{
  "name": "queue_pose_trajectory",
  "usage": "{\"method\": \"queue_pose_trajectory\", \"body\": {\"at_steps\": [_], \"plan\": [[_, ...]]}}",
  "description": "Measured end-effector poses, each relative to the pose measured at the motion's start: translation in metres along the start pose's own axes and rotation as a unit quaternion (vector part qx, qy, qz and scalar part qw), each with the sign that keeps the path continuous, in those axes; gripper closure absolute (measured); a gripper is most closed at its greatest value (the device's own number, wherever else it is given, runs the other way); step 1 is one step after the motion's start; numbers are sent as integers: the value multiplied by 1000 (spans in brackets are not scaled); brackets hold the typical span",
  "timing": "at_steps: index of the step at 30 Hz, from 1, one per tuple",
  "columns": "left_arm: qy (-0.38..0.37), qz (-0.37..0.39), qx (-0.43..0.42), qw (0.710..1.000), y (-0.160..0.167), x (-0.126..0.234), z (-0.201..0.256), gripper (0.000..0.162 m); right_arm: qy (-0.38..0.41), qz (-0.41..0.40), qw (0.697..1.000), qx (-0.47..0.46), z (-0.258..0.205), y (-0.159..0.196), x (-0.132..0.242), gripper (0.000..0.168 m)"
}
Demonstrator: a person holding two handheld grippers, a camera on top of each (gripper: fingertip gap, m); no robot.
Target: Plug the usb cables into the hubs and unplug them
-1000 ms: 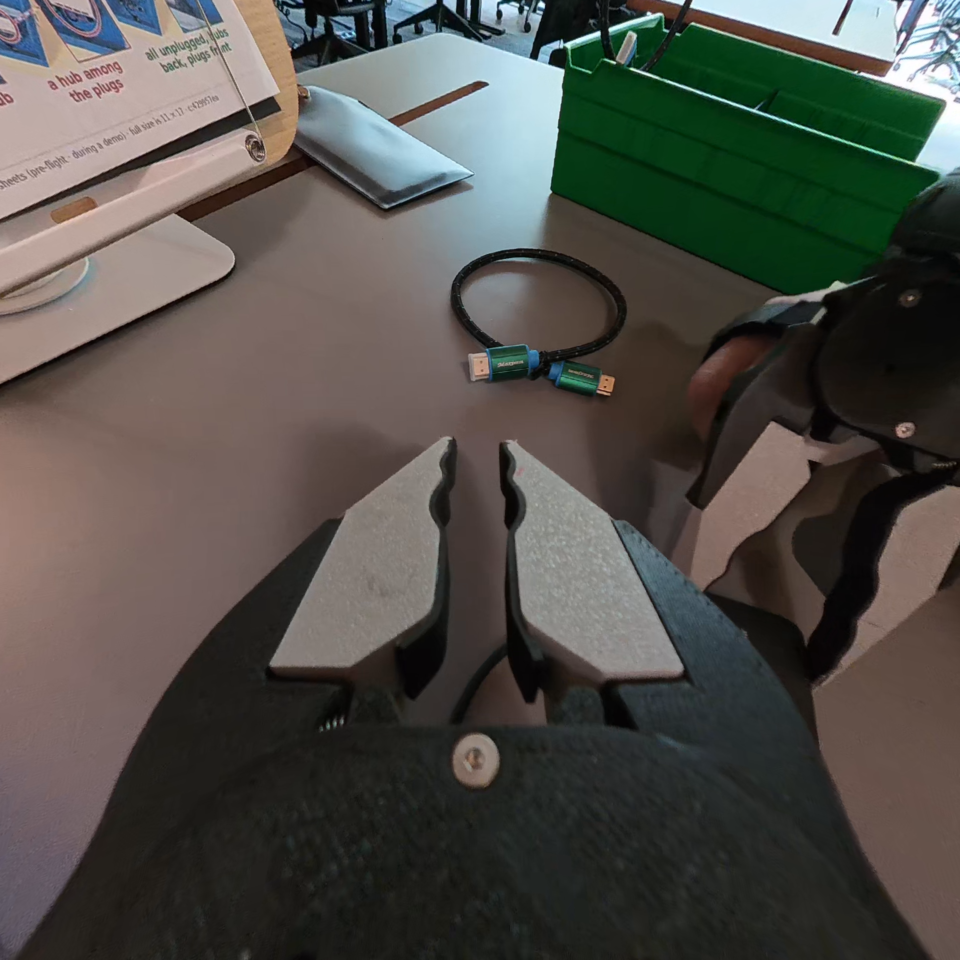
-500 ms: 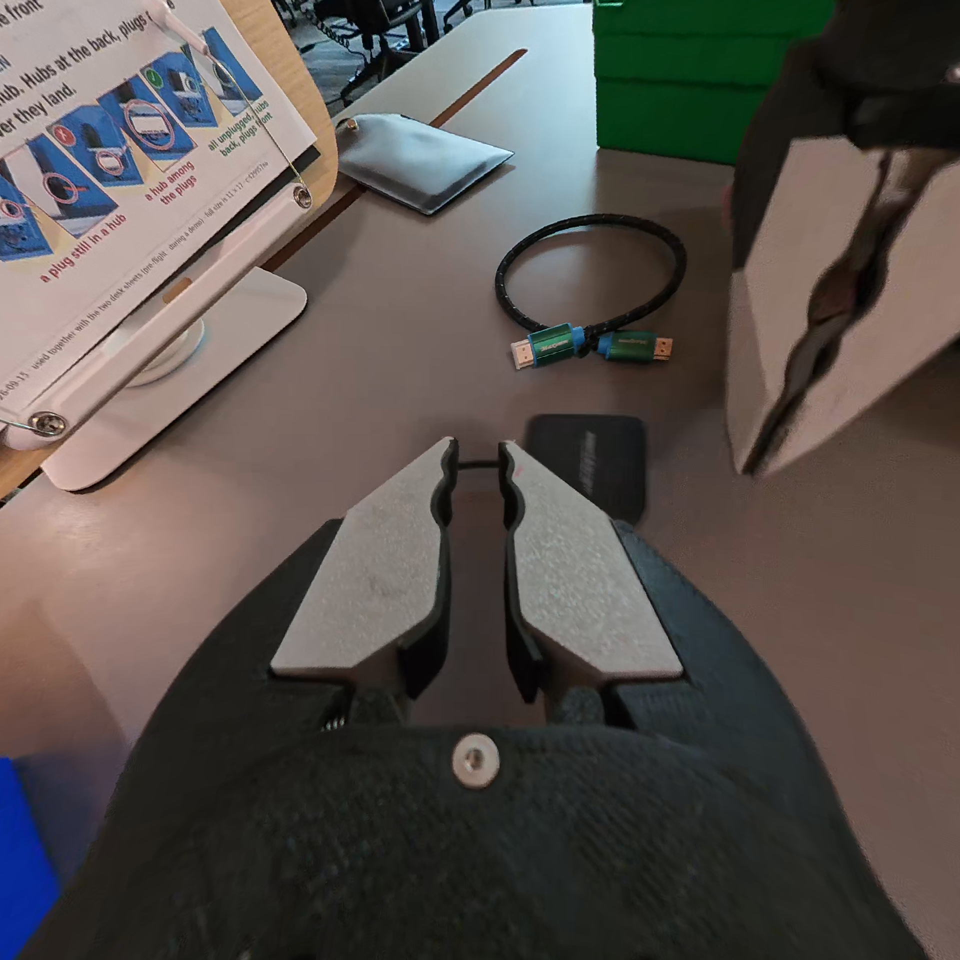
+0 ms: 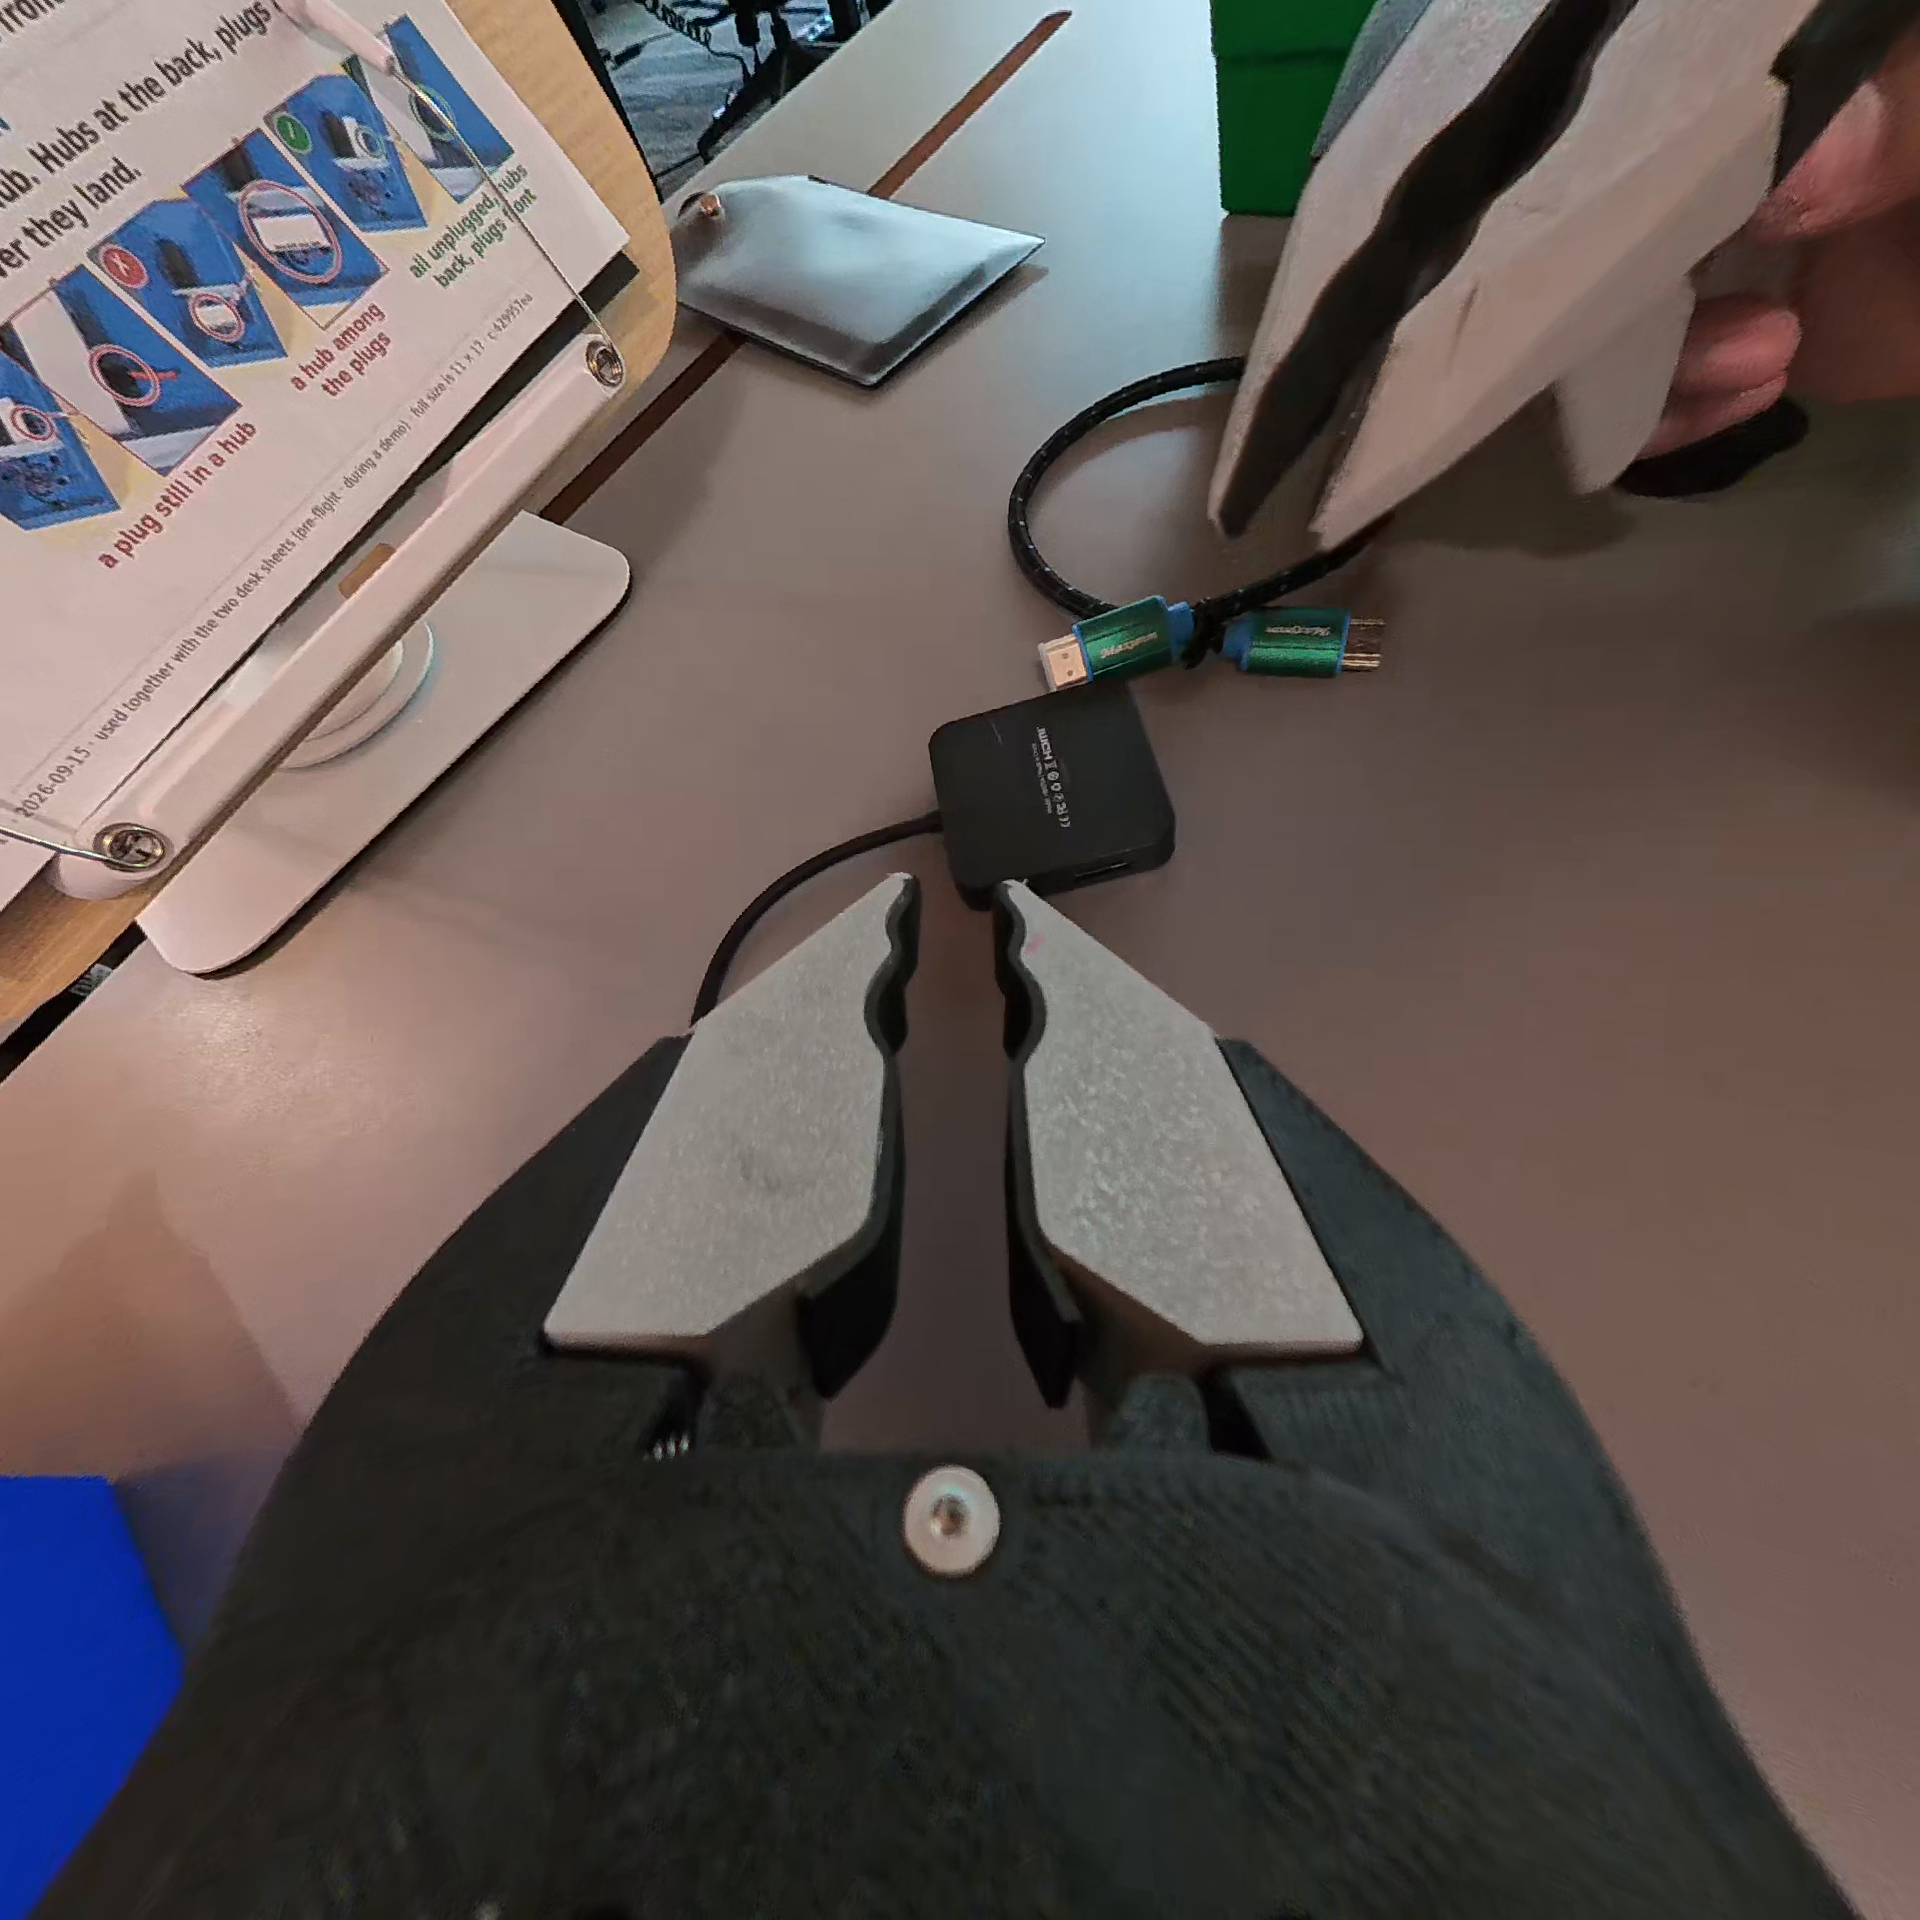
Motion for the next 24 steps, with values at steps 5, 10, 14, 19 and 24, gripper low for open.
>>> {"method": "queue_pose_trajectory", "body": {"at_steps": [5, 10, 14, 19, 24], "plan": [[-1, -3, 2, 1000, 1, -1, 0, 151, 29, -7, 999, -14, 8, 3, -3, 133], [-3, -5, 3, 1000, 2, -2, -1, 151, 81, -75, 994, 9, 13, 20, -19, 119], [-5, -9, 2, 1000, 4, -2, -2, 151, 130, -140, 980, 49, 18, 36, -29, 119], [-6, -21, -1, 1000, 8, -5, -3, 151, 140, -176, 972, 68, 19, 44, -31, 124], [-4, -36, -5, 999, 13, -9, -1, 151, 201, -209, 957, 31, 39, 53, -18, 133]]}}
Point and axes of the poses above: each gripper's, where its closed fingertips meet, x back along the fingers, y out of its underside, z = x × y across the jaws, the point moved 5 cm from there along x, back along the fingers, and after that the axes turned 1 degree about -z, right-handed, at the moved point
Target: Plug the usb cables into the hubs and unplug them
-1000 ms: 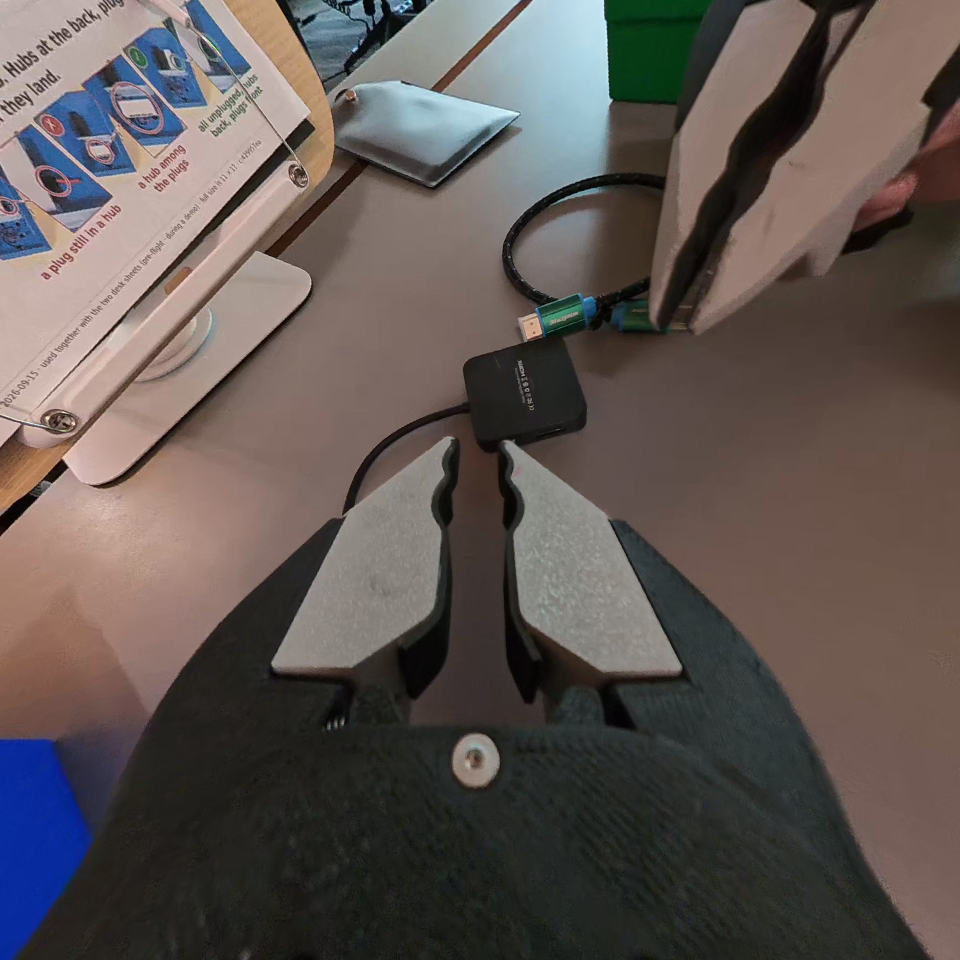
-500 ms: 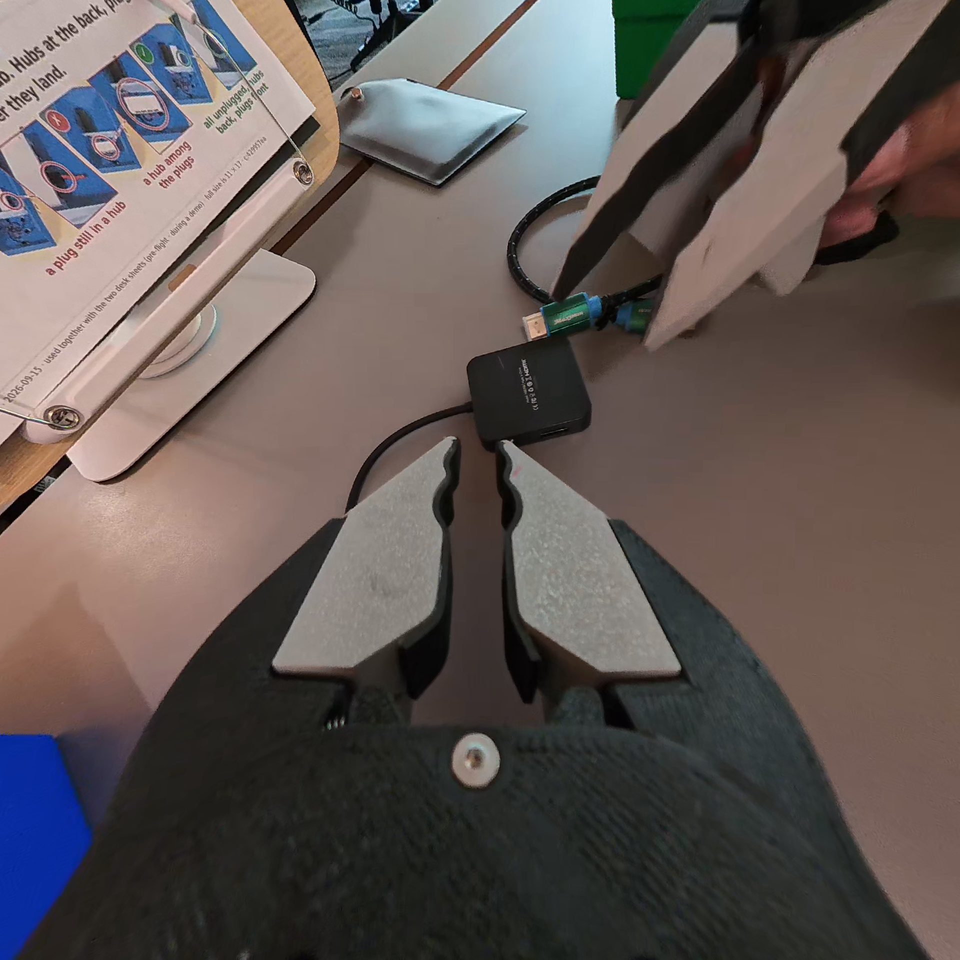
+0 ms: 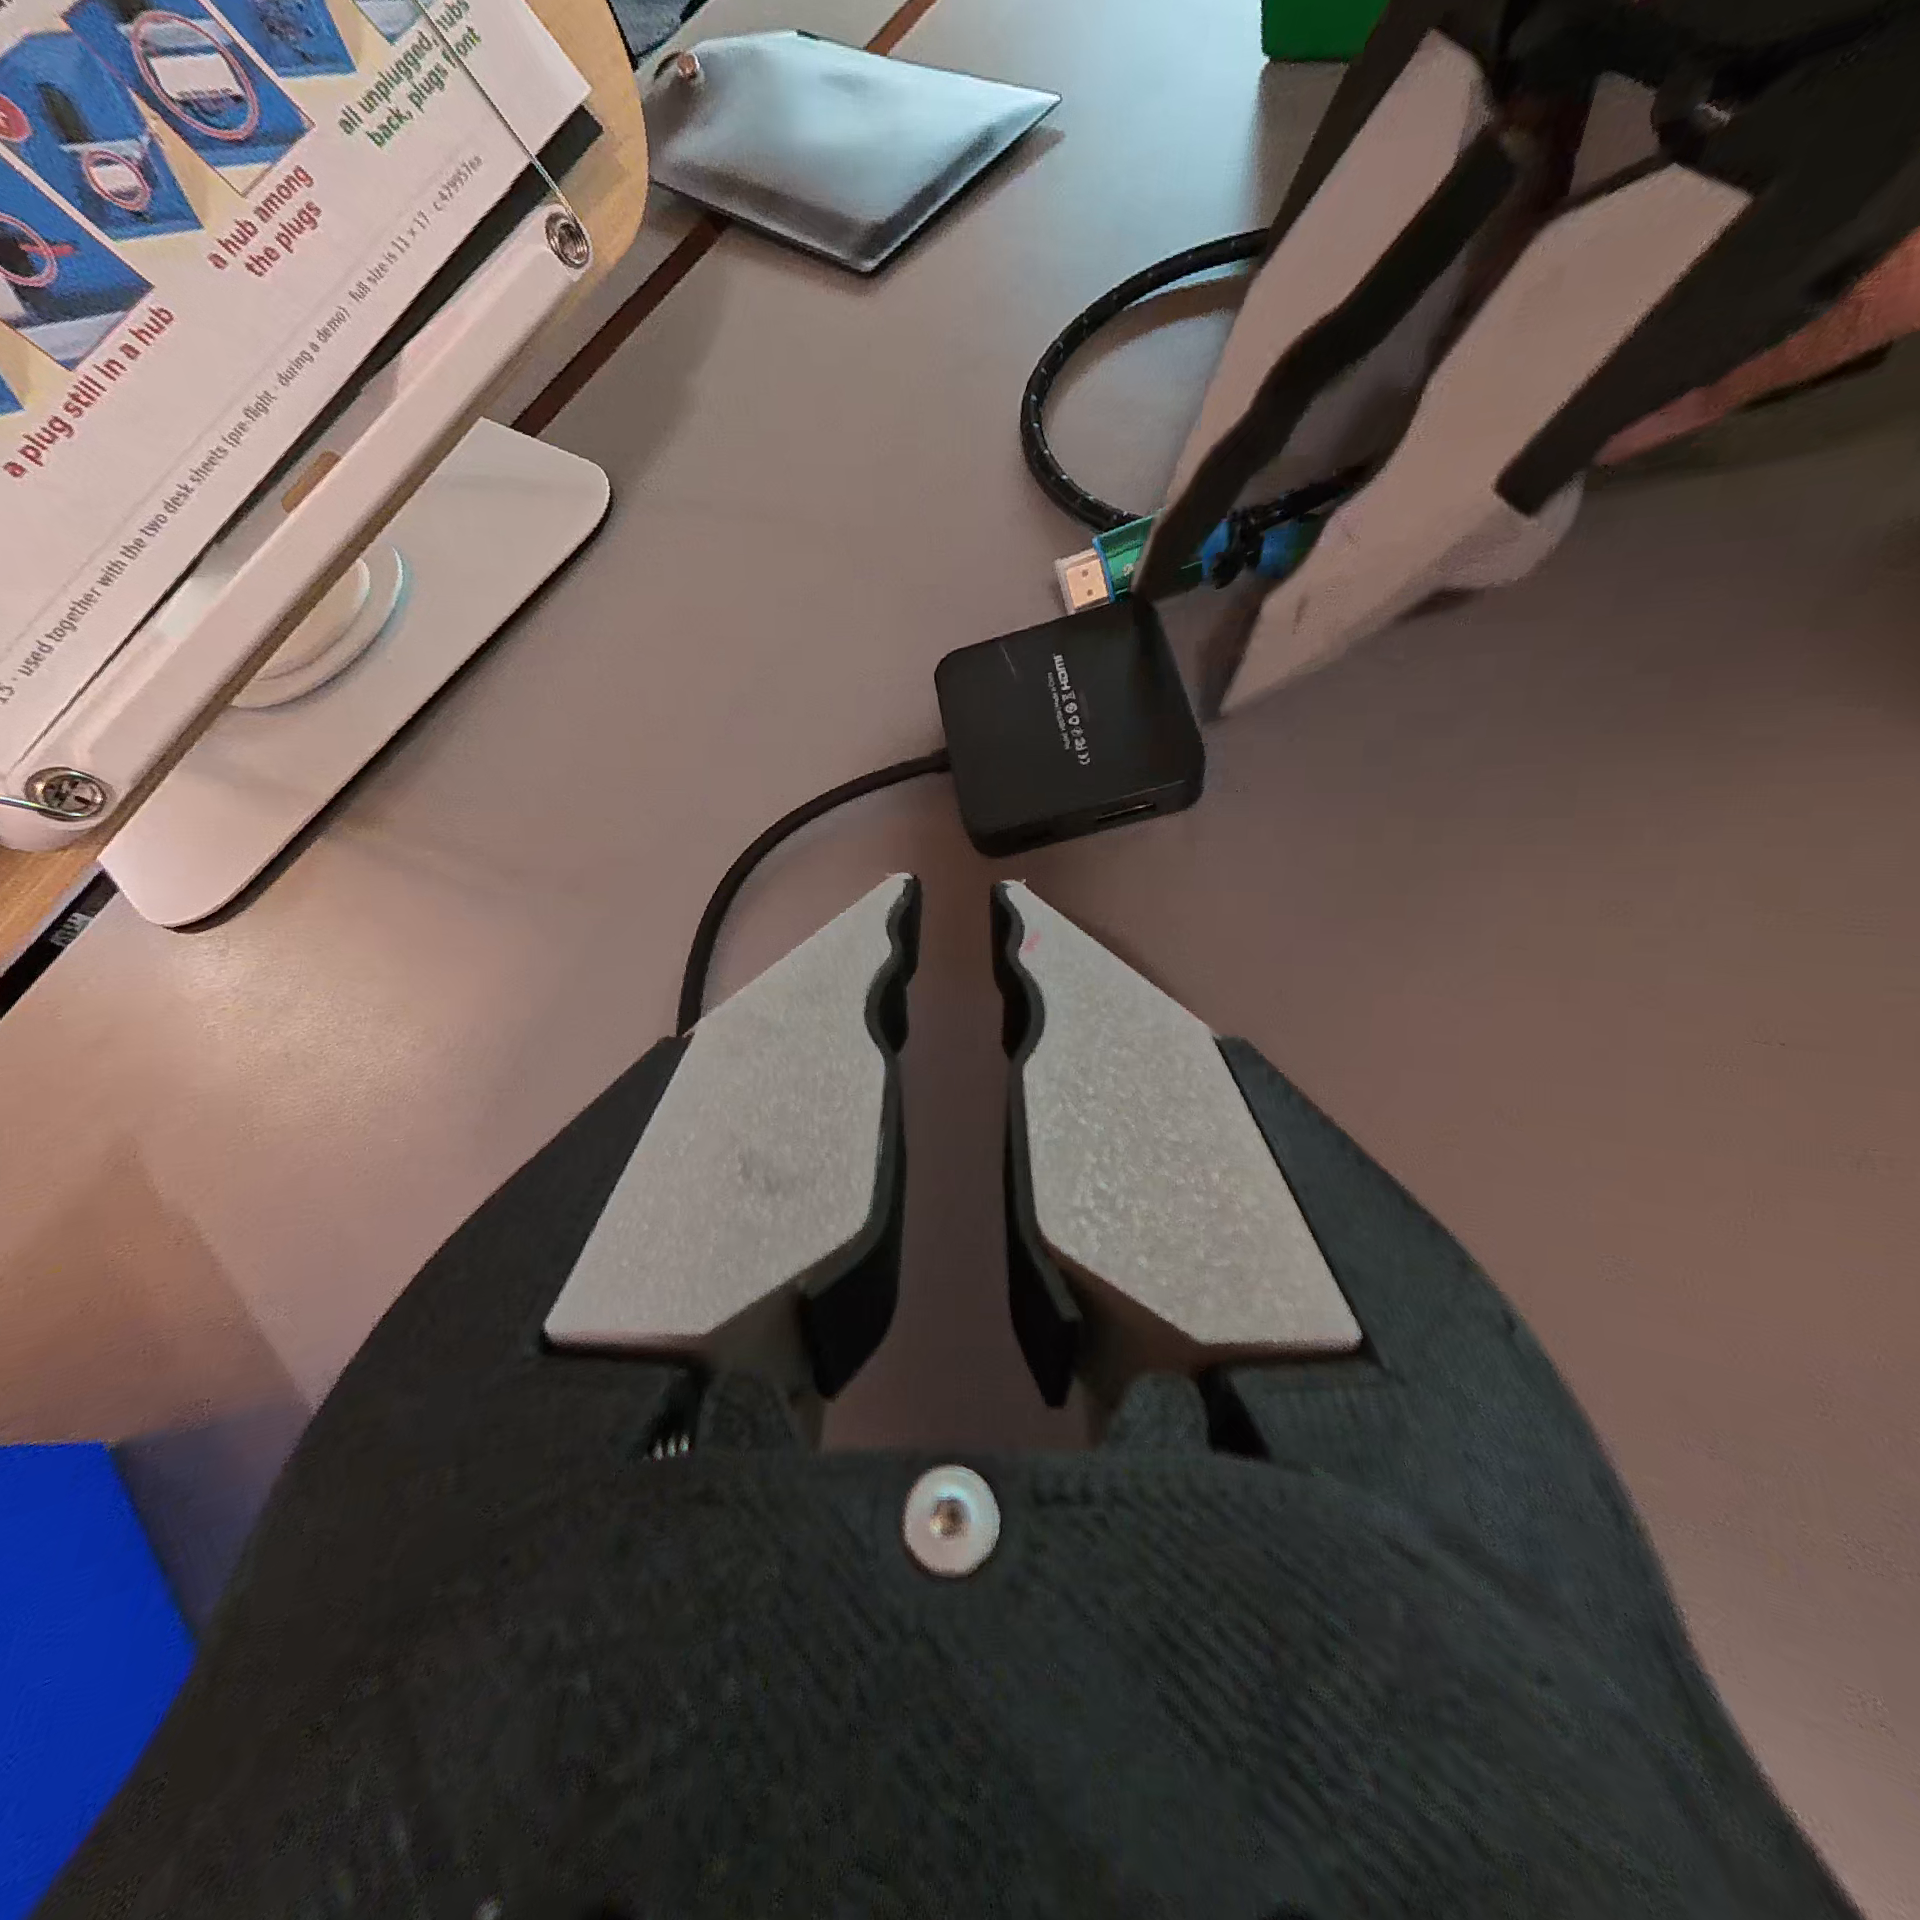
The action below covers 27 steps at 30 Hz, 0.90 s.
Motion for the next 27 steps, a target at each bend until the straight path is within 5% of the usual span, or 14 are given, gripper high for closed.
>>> {"method": "queue_pose_trajectory", "body": {"at_steps": [6, 11, 14, 18, 22, 27], "plan": [[1, 2, 2, 1000, -1, 0, 0, 151, 27, -28, 996, -84, 27, 15, 3, 107], [0, 5, 1, 1000, -3, 1, 0, 151, -49, 53, 995, -68, 2, -9, 2, 90], [2, 9, 3, 1000, -4, 2, 1, 151, -25, 24, 998, -61, -1, -8, -14, 83], [1, 6, -4, 1000, -5, 1, 3, 151, 35, -6, 999, -39, 3, -6, -28, 83], [-5, -1, -14, 1000, -3, 0, 3, 151, 34, -2, 999, -34, -2, -9, -29, 103], [-38, -35, -49, 997, 6, -5, -1, 151, 10, -2, 999, -33, -5, -8, -26, 104]]}}
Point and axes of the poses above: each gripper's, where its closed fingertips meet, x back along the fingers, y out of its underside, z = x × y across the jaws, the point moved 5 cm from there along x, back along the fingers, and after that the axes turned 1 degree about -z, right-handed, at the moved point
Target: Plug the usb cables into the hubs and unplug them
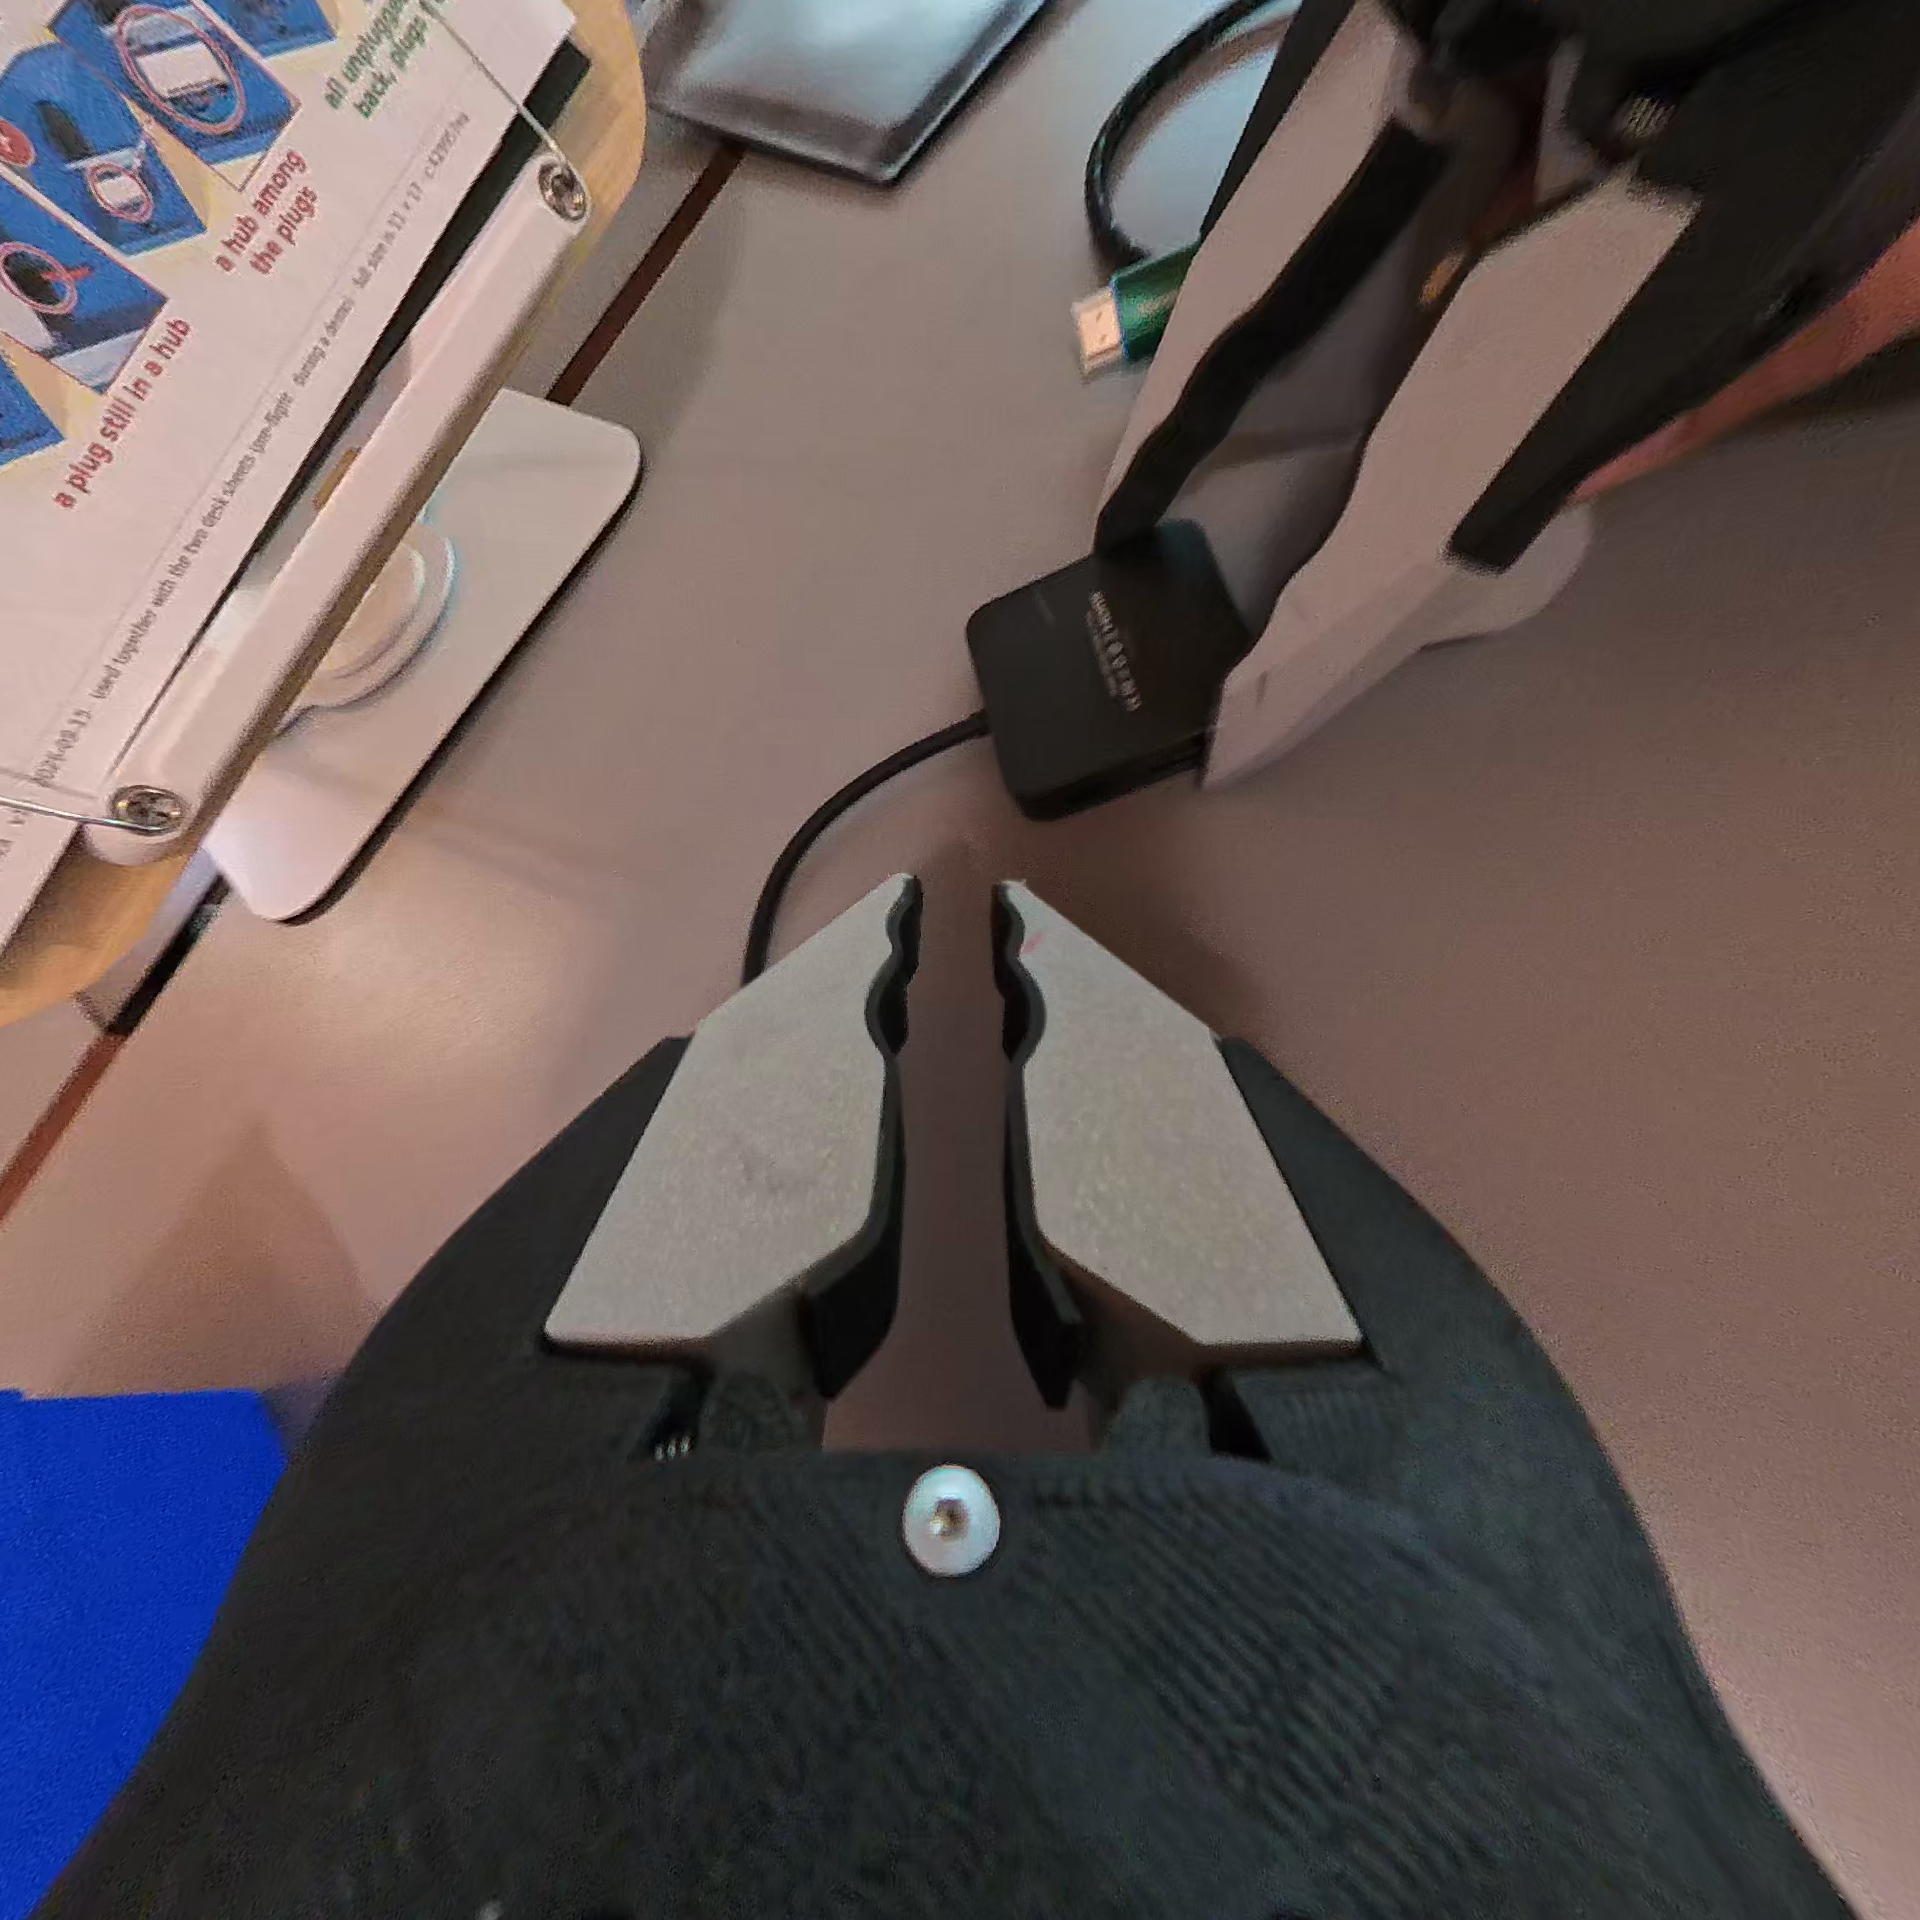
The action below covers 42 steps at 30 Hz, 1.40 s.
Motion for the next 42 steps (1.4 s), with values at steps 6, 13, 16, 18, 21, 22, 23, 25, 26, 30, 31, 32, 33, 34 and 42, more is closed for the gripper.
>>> {"method": "queue_pose_trajectory", "body": {"at_steps": [6, 13, 16, 18, 21, 22, 23, 25, 26, 30, 31, 32, 33, 34, 42], "plan": [[-32, -11, -121, 992, 1, -4, 11, 144, -157, 66, 973, -152, 6, -5, 21, 104], [-13, 63, -236, 970, -5, -17, 43, 129, -217, 79, 949, -214, 13, 0, 31, 104], [-85, 54, -243, 965, -16, -24, 35, 129, -229, 68, 948, -209, 6, 1, 29, 104], [-95, 66, -221, 968, -25, -25, 32, 124, -236, 62, 947, -207, 3, 1, 27, 104], [-59, 75, -216, 972, -22, -27, 38, 133, -247, 65, 944, -209, 2, 0, 29, 104], [-51, 74, -227, 970, -19, -28, 41, 134, -257, 68, 941, -210, 1, 0, 29, 104], [-49, 69, -237, 968, -16, -30, 42, 134, -268, 69, 937, -211, -1, -1, 30, 104], [-45, 67, -241, 967, -15, -32, 45, 144, -283, 66, 934, -209, -6, -2, 29, 104], [-36, 65, -236, 969, -16, -31, 45, 147, -280, 66, 936, -203, -7, -2, 28, 104], [-6, 73, -193, 979, -21, -24, 41, 150, -285, 108, 935, -179, -6, -13, 40, 110], [-8, 73, -180, 981, -22, -22, 37, 151, -287, 126, 934, -171, -5, -17, 45, 117], [-13, 69, -170, 983, -21, -20, 33, 151, -279, 139, 937, -158, -3, -20, 50, 118], [-19, 63, -163, 984, -20, -19, 30, 151, -264, 146, 943, -139, -2, -21, 54, 119], [-21, 55, -160, 985, -18, -19, 27, 151, -250, 149, 950, -113, -2, -22, 57, 120], [-6, 45, -171, 984, -13, -16, 30, 151, -162, 133, 975, 75, -34, -25, 51, 129]]}}
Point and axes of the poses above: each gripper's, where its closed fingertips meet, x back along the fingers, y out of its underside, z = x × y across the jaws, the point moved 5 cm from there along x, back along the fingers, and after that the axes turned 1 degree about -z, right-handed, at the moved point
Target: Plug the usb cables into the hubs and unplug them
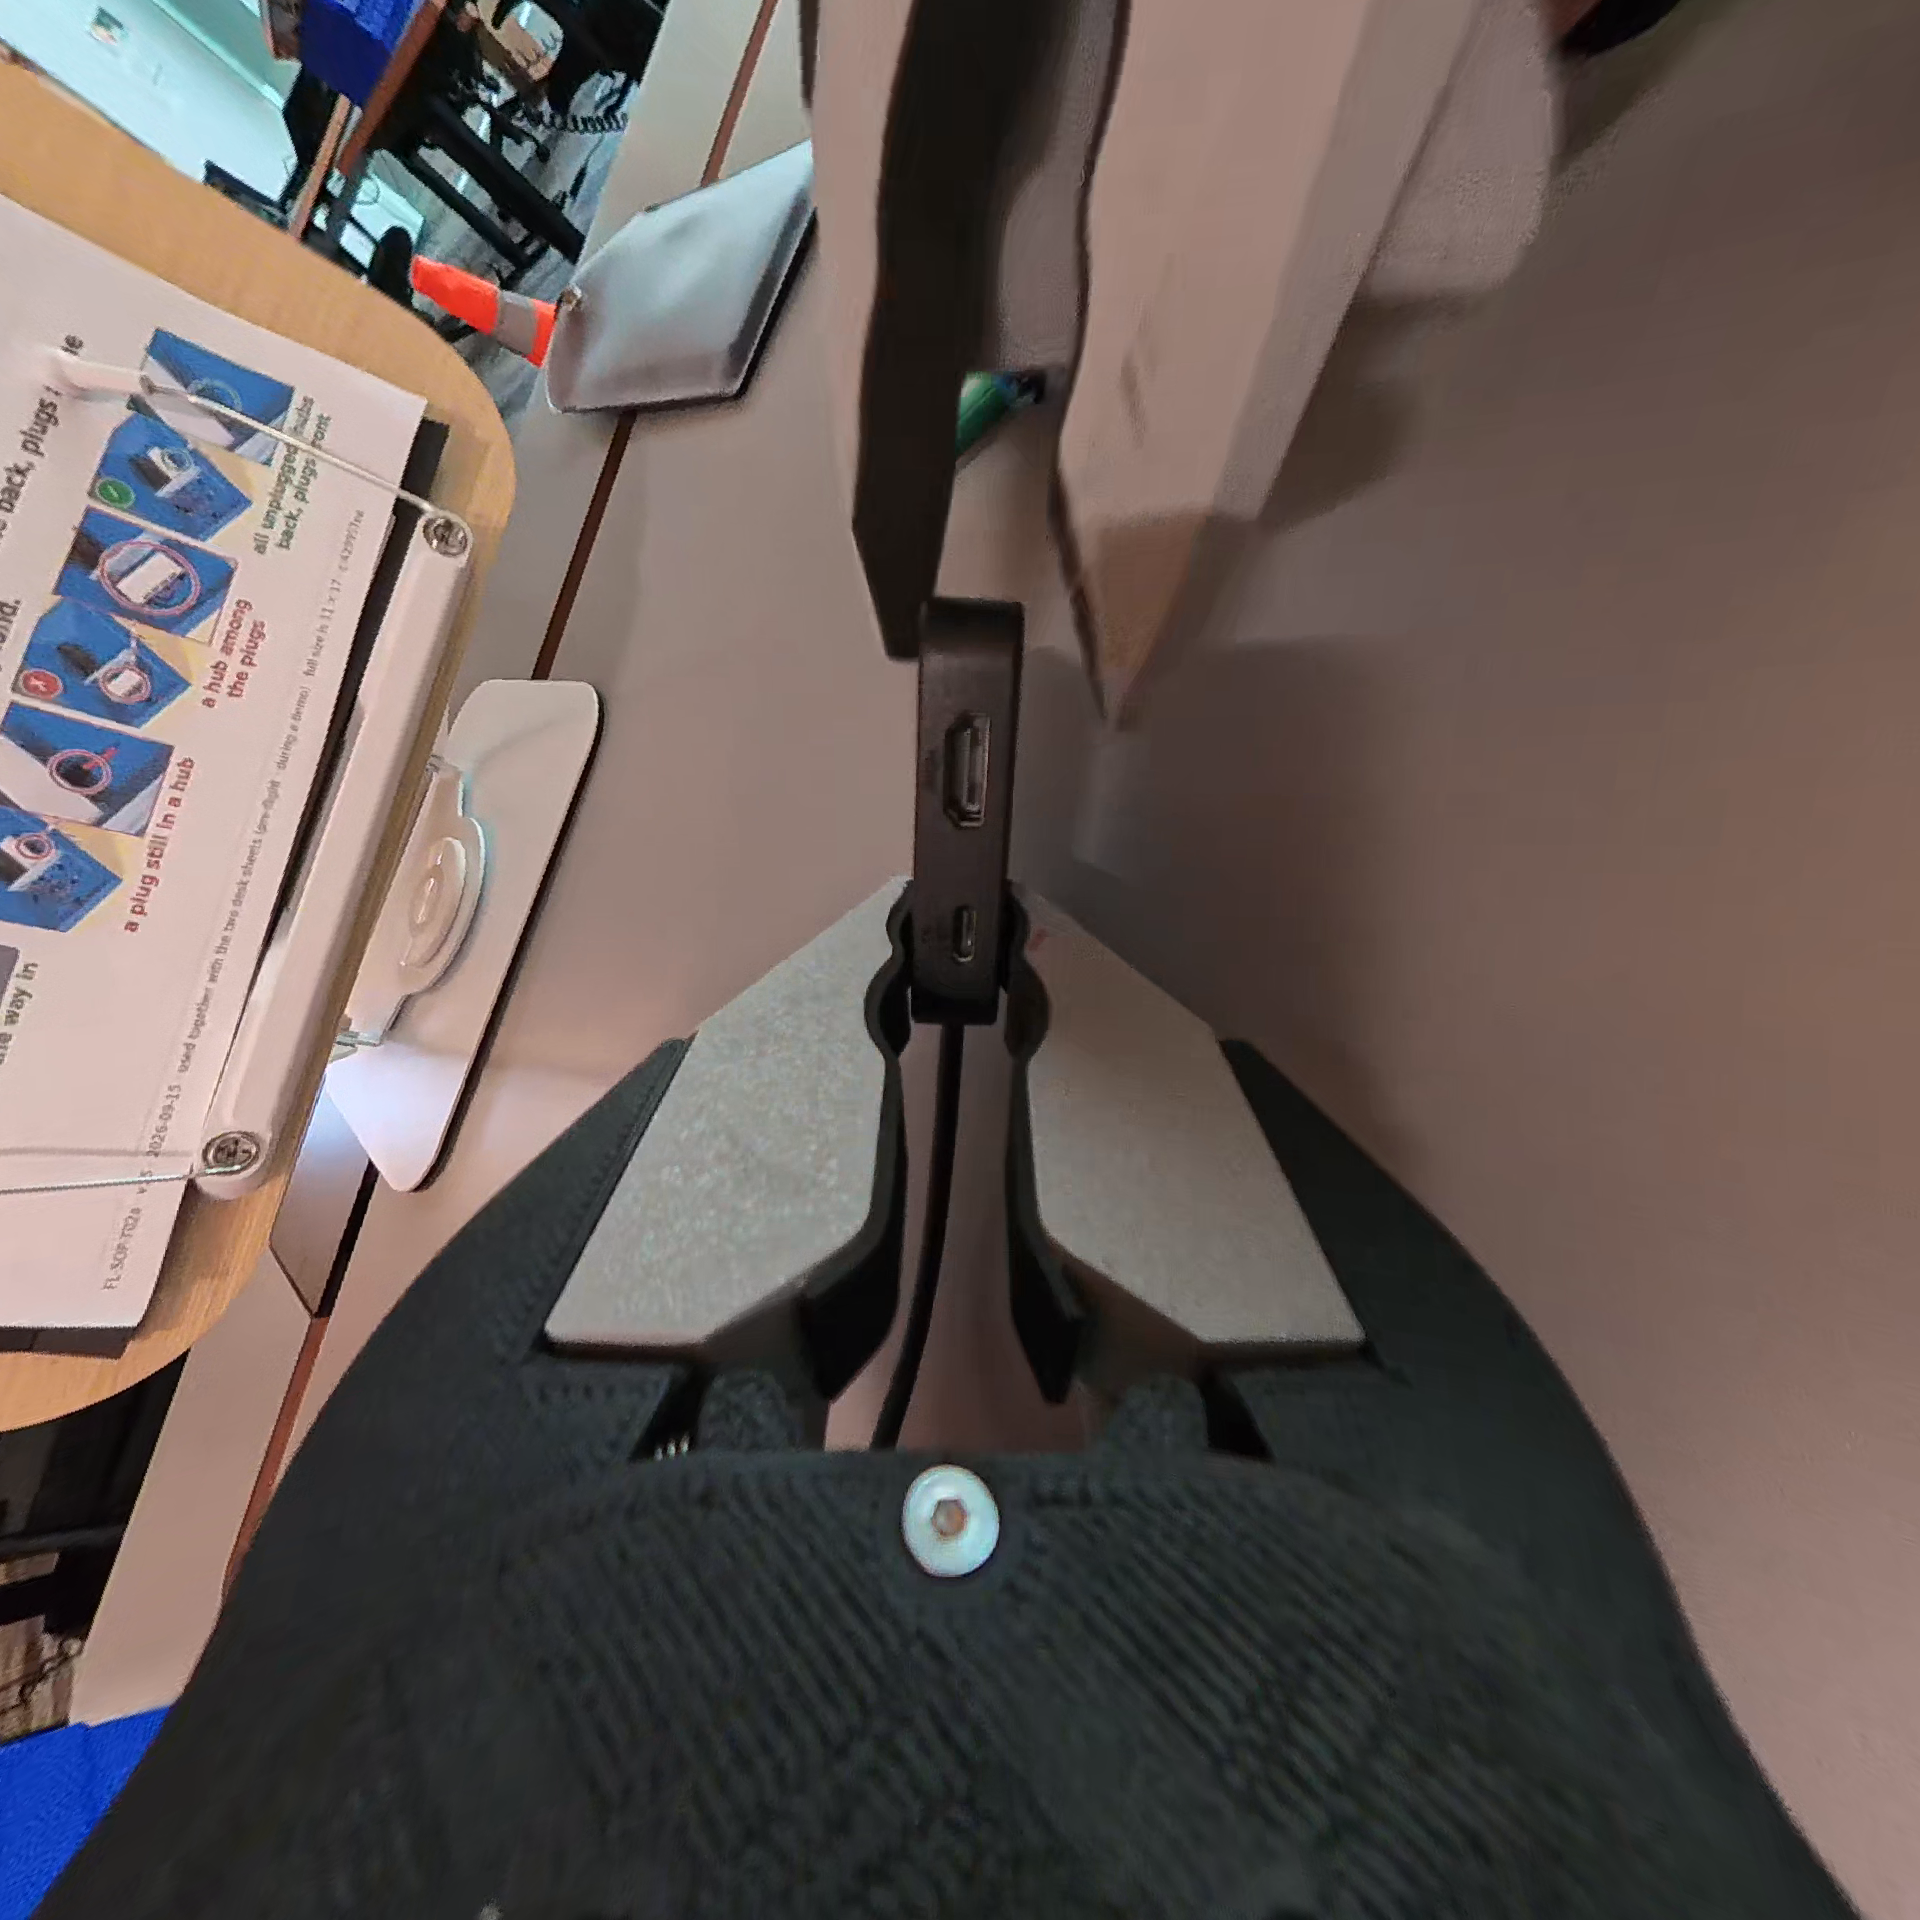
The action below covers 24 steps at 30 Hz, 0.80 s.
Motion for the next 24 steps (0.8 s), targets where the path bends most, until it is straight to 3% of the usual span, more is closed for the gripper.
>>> {"method": "queue_pose_trajectory", "body": {"at_steps": [1, 5, 15, 21, 24], "plan": [[5, 2, -3, 1000, -2, 1, 2, 151, 20, -15, 1000, 13, 2, 3, -2, 138], [10, 15, -4, 1000, -5, 4, 4, 150, 21, -16, 999, 38, 1, 4, 2, 140], [70, 152, 85, 982, -35, 32, 2, 145, -36, 107, 992, 62, -15, -24, 30, 153], [66, 104, 54, 991, -31, 30, 4, 151, -56, 69, 995, 54, -17, -16, 28, 143], [59, 69, 24, 996, -27, 29, 7, 151, -25, 29, 994, 107, -20, -9, 21, 137]]}}
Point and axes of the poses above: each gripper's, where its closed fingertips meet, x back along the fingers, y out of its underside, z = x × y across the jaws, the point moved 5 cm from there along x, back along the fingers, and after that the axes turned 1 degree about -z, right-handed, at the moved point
